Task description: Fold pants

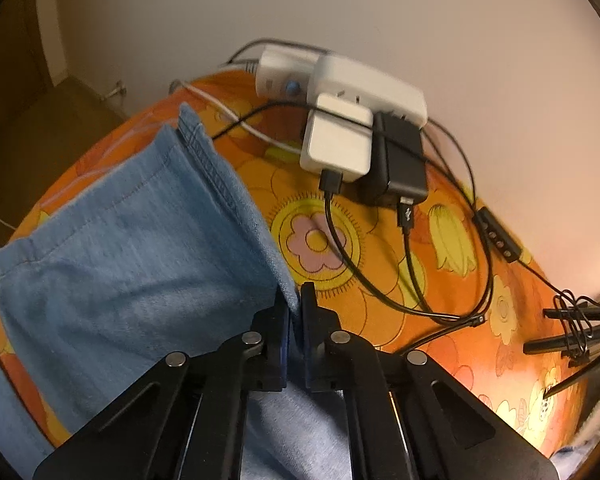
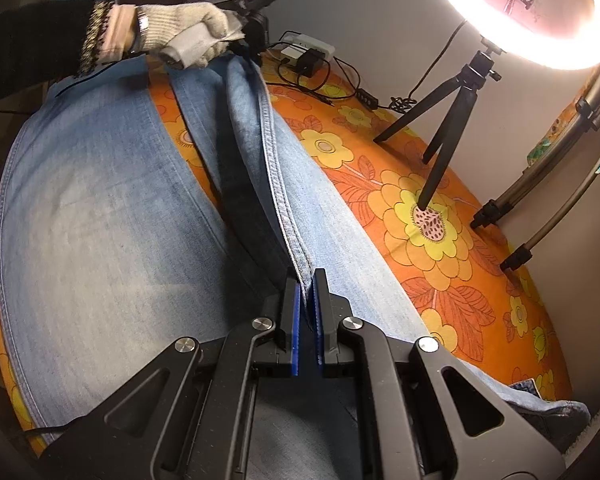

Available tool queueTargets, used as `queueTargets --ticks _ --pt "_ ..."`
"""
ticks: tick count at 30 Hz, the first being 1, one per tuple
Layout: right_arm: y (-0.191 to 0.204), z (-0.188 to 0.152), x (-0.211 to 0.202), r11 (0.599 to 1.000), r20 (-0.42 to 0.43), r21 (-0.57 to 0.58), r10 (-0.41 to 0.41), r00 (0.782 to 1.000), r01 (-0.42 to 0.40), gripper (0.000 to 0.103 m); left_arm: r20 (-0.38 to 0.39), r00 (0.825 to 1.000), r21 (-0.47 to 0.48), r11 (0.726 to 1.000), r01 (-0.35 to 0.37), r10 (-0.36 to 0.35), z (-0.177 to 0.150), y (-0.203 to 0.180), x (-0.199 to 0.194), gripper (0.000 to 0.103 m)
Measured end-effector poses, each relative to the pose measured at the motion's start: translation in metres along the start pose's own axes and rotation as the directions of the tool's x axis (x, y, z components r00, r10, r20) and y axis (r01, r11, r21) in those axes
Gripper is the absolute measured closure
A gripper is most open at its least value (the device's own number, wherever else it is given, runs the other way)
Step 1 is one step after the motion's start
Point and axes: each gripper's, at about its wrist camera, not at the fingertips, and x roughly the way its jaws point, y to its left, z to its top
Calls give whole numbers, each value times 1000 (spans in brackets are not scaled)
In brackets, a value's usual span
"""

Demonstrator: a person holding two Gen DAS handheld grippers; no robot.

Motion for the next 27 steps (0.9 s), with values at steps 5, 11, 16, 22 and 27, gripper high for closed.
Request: queueTargets --ticks 5,11,16,22,27 --pt "-6 4 -2 999 3 33 -22 1000 21 97 83 995 -16 998 56 -55 -5 18 -34 101" --pt "-10 13 -10 996 5 78 -36 999 35 97 185 977 -26 994 109 -102 -14 44 -93 101" --pt "-7 21 -25 994 3 98 -51 999 50 97 238 964 -13 992 127 -120 -34 67 -138 101" --pt "7 27 -53 992 3 100 -83 997 83 97 272 951 3 988 154 -149 -67 95 -182 101" --pt "31 24 -81 993 -11 77 -86 996 87 97 298 942 16 987 158 -155 -101 117 -207 101"
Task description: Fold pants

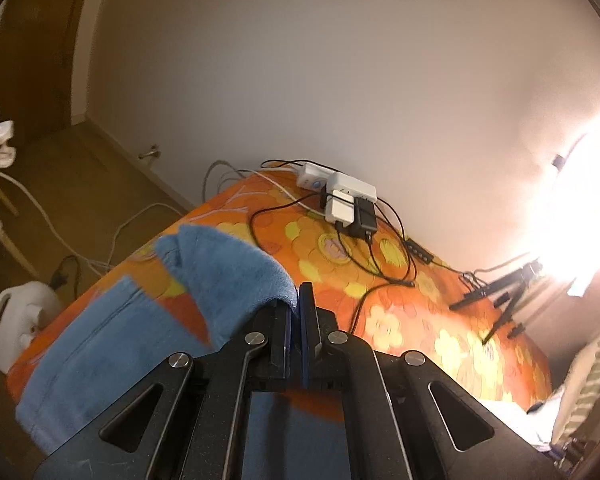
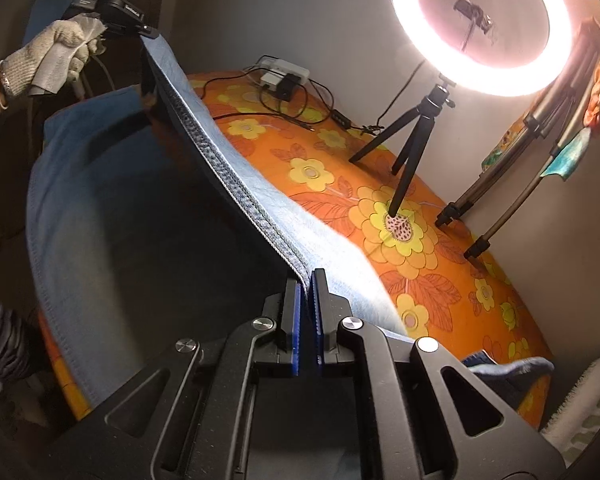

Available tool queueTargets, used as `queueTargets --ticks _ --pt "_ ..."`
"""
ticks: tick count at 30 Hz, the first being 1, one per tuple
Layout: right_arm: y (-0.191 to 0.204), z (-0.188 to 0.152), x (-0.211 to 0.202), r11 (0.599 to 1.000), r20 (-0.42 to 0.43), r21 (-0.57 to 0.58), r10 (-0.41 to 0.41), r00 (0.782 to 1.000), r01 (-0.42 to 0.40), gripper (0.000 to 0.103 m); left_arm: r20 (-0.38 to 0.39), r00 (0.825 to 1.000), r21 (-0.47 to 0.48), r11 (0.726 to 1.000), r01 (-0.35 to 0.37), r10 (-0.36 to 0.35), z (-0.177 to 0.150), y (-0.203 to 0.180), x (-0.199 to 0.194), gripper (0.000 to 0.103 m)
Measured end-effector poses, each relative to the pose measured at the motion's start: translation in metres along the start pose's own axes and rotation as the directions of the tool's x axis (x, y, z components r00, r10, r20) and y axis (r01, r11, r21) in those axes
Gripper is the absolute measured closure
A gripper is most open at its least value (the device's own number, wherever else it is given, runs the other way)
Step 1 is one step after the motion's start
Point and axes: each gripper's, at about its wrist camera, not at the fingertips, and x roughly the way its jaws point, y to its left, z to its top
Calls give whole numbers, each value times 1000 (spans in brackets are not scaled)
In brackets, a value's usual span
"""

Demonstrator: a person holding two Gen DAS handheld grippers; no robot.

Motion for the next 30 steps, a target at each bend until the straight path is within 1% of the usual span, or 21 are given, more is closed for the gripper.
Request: queueTargets --ticks 5,8,11,18,20,23,26,28,30 --pt "26 -14 -21 1000 -33 -18 10 999 -11 97 0 1000 5 1000 3 -3 -28 20 -31 101" --pt "41 -25 -32 999 -47 -1 32 998 -32 97 11 1000 19 1000 -3 3 -44 31 -52 101" --pt "59 -37 -41 999 -57 10 43 997 -42 97 12 1000 32 999 -15 14 -59 40 -64 101" --pt "89 -62 -49 996 -70 52 69 995 -66 97 -5 999 28 999 -43 43 -94 70 -82 101" --pt "99 -70 -48 995 -77 69 81 994 -75 97 -28 999 -3 999 -36 35 -104 82 -81 101" --pt "115 -80 -45 997 -97 52 70 993 -65 97 -59 998 -64 998 -8 4 -116 98 -78 101" --pt "124 -90 -43 996 -123 55 77 989 -71 97 -60 998 -118 993 23 -30 -123 107 -76 101" --pt "130 -94 -42 997 -135 45 72 988 -66 97 -58 998 -128 991 27 -34 -127 108 -75 101" --pt "135 -97 -41 998 -146 31 61 987 -57 97 -55 998 -116 993 12 -19 -129 105 -74 101"
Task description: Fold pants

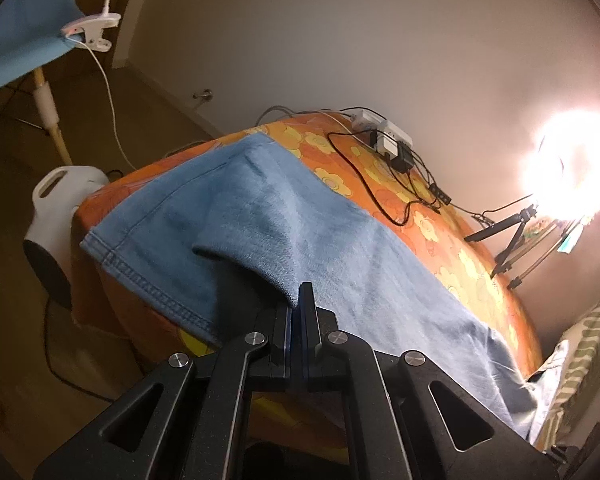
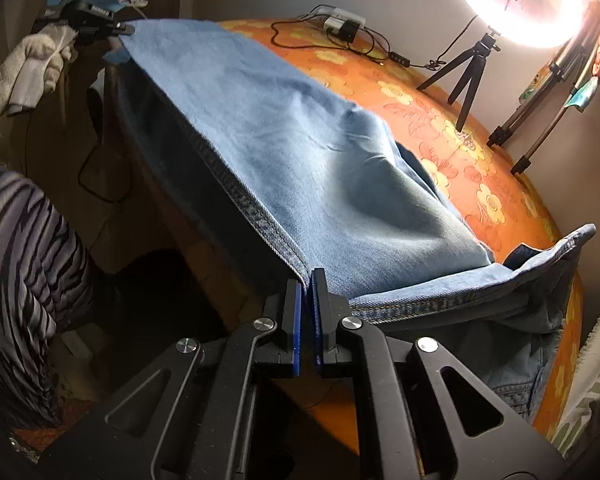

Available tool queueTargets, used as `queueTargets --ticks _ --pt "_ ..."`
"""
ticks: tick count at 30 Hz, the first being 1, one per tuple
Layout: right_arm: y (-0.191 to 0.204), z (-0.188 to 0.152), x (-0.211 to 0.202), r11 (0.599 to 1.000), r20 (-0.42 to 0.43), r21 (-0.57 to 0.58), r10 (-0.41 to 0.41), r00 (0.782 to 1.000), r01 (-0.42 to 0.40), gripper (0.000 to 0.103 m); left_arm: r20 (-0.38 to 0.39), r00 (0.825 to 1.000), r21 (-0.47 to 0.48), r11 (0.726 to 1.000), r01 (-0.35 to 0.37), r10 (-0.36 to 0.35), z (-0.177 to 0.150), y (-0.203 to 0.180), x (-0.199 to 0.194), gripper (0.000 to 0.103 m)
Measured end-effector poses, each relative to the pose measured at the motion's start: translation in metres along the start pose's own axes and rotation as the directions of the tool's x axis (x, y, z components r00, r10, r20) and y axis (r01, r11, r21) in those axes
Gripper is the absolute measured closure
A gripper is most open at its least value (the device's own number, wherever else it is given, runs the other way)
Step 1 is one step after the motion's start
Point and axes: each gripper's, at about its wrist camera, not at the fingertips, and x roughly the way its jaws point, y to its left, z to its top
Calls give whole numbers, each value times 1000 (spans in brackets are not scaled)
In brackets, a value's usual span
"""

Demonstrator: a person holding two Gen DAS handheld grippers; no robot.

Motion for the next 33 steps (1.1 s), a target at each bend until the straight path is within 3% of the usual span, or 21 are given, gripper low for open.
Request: queueTargets --ticks 4,9,16,18,21,23,26,28,33 --pt "2 -3 4 999 -1 32 -1 1000 1 97 14 999 30 999 -41 40 -3 0 1 101" --pt "3 -7 9 996 0 84 0 1000 0 97 -35 996 69 995 -75 78 -8 6 7 101" --pt "-5 -10 6 987 29 159 24 999 -28 93 -55 995 121 990 -77 84 -13 6 -4 100" --pt "-8 -11 -1 985 51 170 30 998 -38 89 -56 994 148 985 -88 97 -14 3 -9 96" --pt "-16 -15 -15 977 89 201 52 995 -69 67 -52 994 167 982 -88 98 -15 2 -21 96" --pt "-24 -21 -28 971 128 228 43 991 -72 61 -44 994 177 980 -89 99 -15 -1 -30 96" --pt "-42 -29 -46 952 174 293 36 984 -87 61 -36 996 201 977 -68 77 -13 -13 -42 93" --pt "-60 -38 -58 930 205 357 13 979 -87 60 -30 998 233 972 -38 46 -12 -31 -49 83" --pt "-109 -65 -77 853 231 518 -68 970 -64 59 -76 993 329 938 107 -87 -12 -102 -49 78"
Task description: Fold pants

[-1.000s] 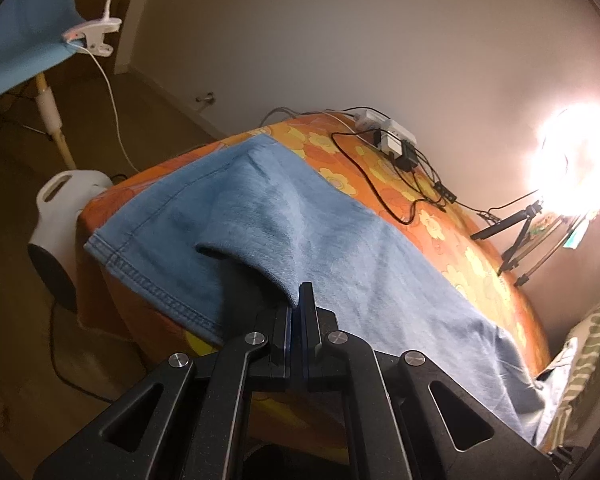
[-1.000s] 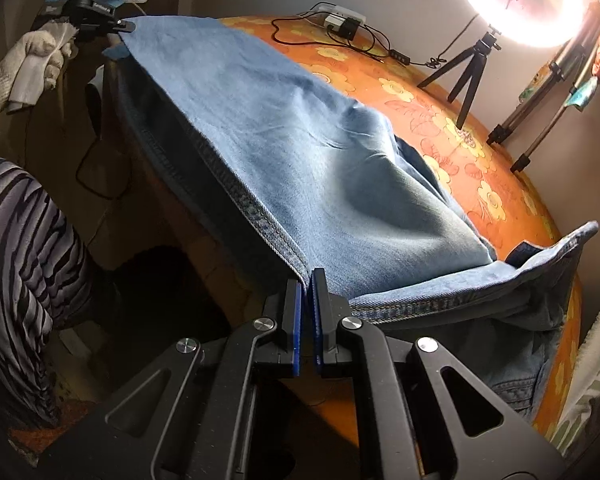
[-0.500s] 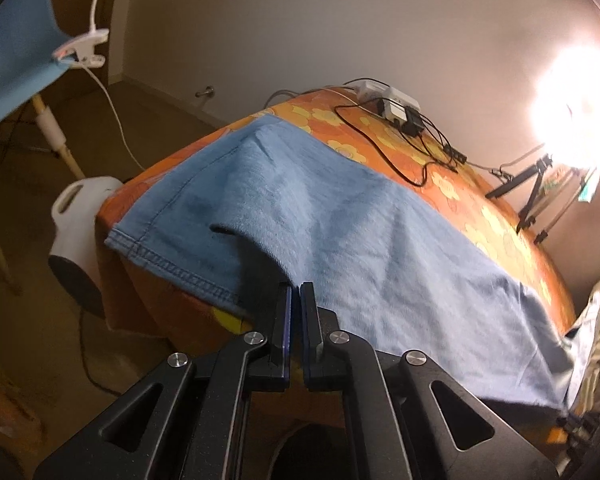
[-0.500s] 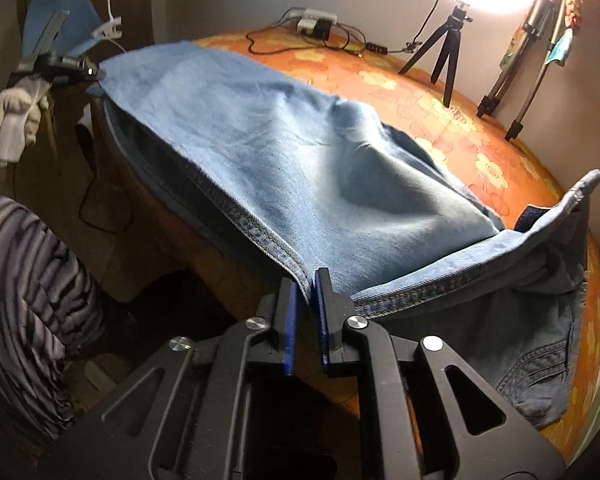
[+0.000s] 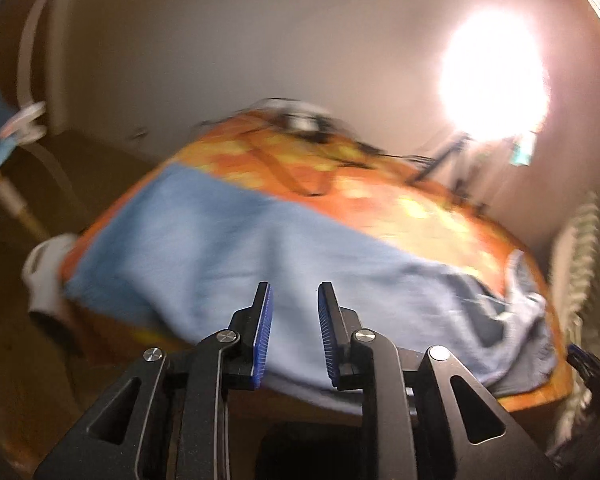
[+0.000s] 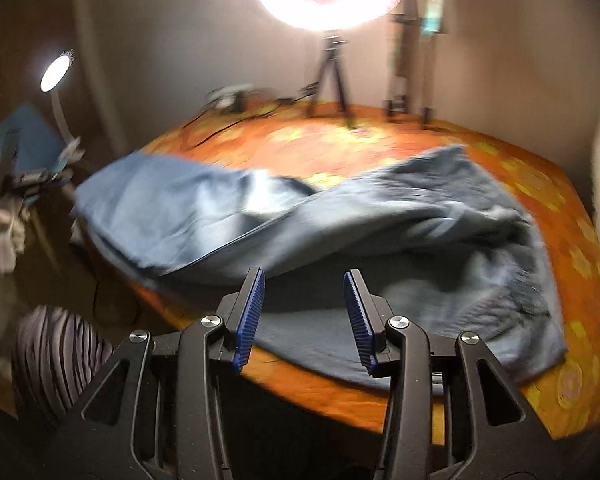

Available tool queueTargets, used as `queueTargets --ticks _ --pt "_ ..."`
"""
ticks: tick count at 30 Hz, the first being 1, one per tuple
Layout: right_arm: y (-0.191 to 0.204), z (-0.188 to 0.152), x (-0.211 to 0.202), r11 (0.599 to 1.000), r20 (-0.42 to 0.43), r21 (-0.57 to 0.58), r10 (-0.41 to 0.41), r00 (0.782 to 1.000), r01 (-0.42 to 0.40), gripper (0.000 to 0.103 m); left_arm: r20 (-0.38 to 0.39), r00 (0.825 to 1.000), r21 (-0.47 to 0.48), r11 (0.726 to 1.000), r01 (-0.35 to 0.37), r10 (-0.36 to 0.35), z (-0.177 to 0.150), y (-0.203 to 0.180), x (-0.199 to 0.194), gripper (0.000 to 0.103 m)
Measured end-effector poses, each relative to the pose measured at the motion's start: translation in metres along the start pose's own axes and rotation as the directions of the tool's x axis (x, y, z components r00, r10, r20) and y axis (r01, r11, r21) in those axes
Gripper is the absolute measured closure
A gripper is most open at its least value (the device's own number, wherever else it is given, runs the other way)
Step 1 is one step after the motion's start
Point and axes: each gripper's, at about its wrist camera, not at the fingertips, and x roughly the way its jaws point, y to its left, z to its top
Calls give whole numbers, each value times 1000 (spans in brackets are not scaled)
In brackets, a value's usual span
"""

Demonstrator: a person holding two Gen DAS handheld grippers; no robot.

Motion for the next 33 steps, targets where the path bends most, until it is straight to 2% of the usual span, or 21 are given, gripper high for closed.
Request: queueTargets --ticks 3,7,9,12,14,16,18,20,25,29,33 --pt "-30 3 -7 996 19 88 -30 999 28 59 -45 990 38 990 134 -133 16 -55 20 65" --pt "-65 5 -13 983 38 160 -100 994 92 59 -112 965 116 961 250 -237 31 -133 51 61" --pt "-85 5 -12 969 31 216 -131 991 121 59 -159 945 146 940 307 -284 34 -173 69 56" --pt "-114 -4 -11 949 21 278 -160 987 148 59 -231 914 167 912 376 -334 35 -225 99 55" --pt "-132 -11 -11 933 0 318 -180 984 171 59 -278 892 164 897 410 -357 33 -253 119 52" --pt "-150 -16 -13 915 -18 355 -201 979 194 59 -333 863 144 884 444 -380 28 -277 144 45" --pt "-166 -21 -15 897 -39 375 -235 971 232 56 -381 839 118 879 461 -389 24 -294 164 45" --pt "-185 -29 -17 870 -62 414 -265 962 266 45 -425 814 95 875 476 -396 19 -308 185 45" --pt "-227 -57 -27 800 -109 538 -248 963 267 44 -464 801 91 878 469 -380 16 -335 227 44" --pt "-254 -74 -28 734 -130 631 -219 967 251 44 -501 777 47 884 464 -381 15 -349 257 44" --pt "-268 -79 -18 705 -148 664 -201 968 248 44 -530 761 46 883 467 -374 9 -360 272 44"
